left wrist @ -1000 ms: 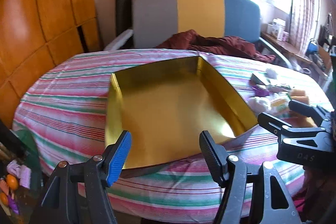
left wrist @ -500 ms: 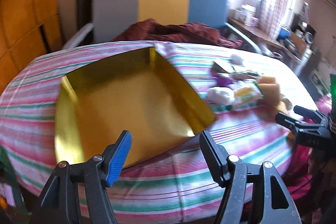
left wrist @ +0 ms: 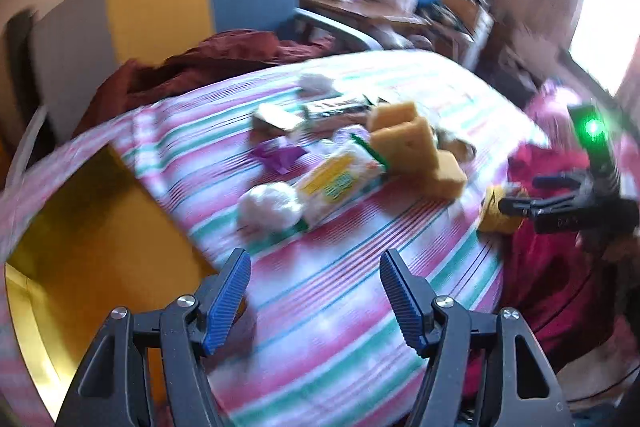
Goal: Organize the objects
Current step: 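Grasp the yellow sock ball with right tool while left tool grasps WEIDAN packet, then carry both items to the gold tray and open both tools to drop them, then grasp the plastic-wrapped white ball with the left tool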
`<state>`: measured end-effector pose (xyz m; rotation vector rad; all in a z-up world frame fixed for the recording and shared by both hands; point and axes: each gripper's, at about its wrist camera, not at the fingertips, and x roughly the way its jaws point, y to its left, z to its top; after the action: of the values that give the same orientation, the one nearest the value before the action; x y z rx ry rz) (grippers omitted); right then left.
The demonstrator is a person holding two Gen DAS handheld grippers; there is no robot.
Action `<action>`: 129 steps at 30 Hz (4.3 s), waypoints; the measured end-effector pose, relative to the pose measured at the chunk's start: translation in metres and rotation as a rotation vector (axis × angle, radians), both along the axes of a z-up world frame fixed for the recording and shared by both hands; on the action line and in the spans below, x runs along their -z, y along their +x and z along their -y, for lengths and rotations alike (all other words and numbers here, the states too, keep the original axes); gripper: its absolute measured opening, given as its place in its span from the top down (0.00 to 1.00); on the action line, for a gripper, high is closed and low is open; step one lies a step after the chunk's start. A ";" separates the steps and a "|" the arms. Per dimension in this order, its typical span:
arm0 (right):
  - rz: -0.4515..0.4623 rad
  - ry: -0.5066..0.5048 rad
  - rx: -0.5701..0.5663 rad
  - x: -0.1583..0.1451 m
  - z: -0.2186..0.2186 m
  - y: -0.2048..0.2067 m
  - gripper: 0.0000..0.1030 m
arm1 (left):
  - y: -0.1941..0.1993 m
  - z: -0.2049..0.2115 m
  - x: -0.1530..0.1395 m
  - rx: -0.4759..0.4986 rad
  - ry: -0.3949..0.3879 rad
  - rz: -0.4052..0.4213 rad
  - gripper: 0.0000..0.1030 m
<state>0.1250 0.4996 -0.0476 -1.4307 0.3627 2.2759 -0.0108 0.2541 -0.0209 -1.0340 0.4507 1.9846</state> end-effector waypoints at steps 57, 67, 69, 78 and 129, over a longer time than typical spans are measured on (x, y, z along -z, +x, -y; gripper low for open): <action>-0.278 -0.139 -0.289 -0.028 0.068 -0.035 0.48 | -0.032 0.116 -0.012 -0.298 0.250 0.112 0.55; -0.334 -0.226 -0.638 -0.051 0.206 -0.120 0.48 | -0.048 0.231 0.007 -0.651 0.140 0.023 0.55; -0.325 -0.235 -0.694 -0.049 0.235 -0.134 0.48 | -0.048 0.249 0.015 -0.699 0.125 0.025 0.55; -0.247 -0.299 -0.848 -0.018 0.332 -0.171 0.37 | -0.037 0.282 0.025 -0.789 0.127 0.038 0.34; -0.370 -0.119 -0.498 -0.007 0.229 -0.109 0.00 | 0.002 0.192 -0.022 -0.694 0.017 -0.160 0.35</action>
<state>0.0156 0.2702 -0.0405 -1.2512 0.2751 2.9823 -0.0087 0.0624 0.0008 -1.1203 0.1600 2.6908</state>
